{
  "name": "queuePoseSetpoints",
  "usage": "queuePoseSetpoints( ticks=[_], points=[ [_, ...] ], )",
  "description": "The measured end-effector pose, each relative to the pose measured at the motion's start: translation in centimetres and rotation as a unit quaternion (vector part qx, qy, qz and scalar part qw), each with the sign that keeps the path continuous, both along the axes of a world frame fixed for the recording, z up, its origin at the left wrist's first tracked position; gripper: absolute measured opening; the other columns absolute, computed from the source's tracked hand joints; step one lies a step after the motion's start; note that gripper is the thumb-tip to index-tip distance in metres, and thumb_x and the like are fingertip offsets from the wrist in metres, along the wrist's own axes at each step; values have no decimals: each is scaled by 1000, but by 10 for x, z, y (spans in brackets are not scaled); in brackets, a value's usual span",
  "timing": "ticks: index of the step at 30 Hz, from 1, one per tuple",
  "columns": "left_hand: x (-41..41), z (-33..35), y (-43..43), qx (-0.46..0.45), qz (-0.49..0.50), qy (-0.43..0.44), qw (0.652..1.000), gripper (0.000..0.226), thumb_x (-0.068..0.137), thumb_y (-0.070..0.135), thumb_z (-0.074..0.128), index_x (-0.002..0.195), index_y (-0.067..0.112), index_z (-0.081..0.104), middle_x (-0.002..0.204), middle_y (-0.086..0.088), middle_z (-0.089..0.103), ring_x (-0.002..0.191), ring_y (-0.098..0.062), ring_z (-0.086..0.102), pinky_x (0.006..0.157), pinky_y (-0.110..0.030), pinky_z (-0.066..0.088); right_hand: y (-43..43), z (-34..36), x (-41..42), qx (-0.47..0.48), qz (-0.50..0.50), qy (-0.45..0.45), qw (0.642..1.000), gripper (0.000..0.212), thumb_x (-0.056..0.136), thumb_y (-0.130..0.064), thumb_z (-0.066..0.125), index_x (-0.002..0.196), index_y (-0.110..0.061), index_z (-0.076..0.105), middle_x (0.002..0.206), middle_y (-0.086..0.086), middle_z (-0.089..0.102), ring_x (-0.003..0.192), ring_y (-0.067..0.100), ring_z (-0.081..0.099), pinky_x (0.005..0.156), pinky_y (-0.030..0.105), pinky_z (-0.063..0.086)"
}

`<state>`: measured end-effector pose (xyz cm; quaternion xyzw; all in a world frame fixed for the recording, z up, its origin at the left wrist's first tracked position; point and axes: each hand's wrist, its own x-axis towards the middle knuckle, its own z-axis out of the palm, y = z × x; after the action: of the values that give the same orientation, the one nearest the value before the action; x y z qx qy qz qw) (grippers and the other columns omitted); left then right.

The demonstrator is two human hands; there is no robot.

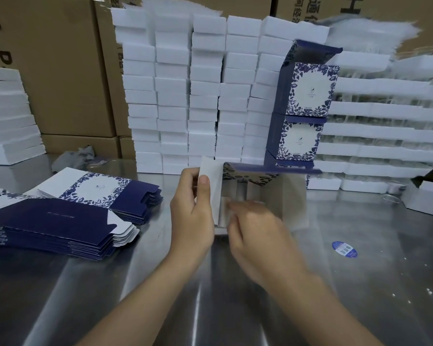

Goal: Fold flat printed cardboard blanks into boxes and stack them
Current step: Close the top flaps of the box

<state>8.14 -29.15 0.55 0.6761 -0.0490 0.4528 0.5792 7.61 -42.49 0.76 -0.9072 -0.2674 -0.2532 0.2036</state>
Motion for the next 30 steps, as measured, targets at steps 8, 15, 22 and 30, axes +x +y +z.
queuePoseSetpoints(
  ticks=[8, 15, 22, 30],
  points=[
    [-8, -1, -18, 20, -49, -24, 998, 20, 111, 29, 44, 101, 20, 59, 82, 9, 60, 73, -10, 52, 66, -25, 44, -15, 1, 13, 62, -57, 160, 984, 32, 104, -34, 39, 107, -23, 69, 101, -1, 70, 103, 29, 64, 88, 43, 56],
    [-13, -1, -25, -19, -86, -27, 996, 19, 109, 32, 45, 105, 23, 61, 89, 4, 68, 82, -22, 64, 70, -37, 52, -20, 7, 18, 44, -54, 220, 973, 42, 96, -39, 30, 111, -32, 68, 115, -1, 68, 108, 31, 62, 95, 45, 53],
    [-21, -3, -35, -6, -125, -16, 992, 16, 108, 34, 47, 110, 30, 63, 99, 7, 70, 93, -20, 68, 75, -36, 56, -28, 8, 27, 52, 13, 324, 944, 52, 86, -68, 29, 124, -55, 62, 126, -15, 71, 120, 22, 62, 105, 45, 51],
    [-23, -7, -40, -25, -131, -23, 991, 16, 106, 37, 49, 104, 29, 63, 95, 4, 70, 87, -19, 66, 75, -31, 52, -35, 5, 33, 21, 46, 336, 941, 50, 94, -48, 35, 139, -48, 58, 144, -16, 63, 135, 20, 53, 113, 42, 45]
  ],
)
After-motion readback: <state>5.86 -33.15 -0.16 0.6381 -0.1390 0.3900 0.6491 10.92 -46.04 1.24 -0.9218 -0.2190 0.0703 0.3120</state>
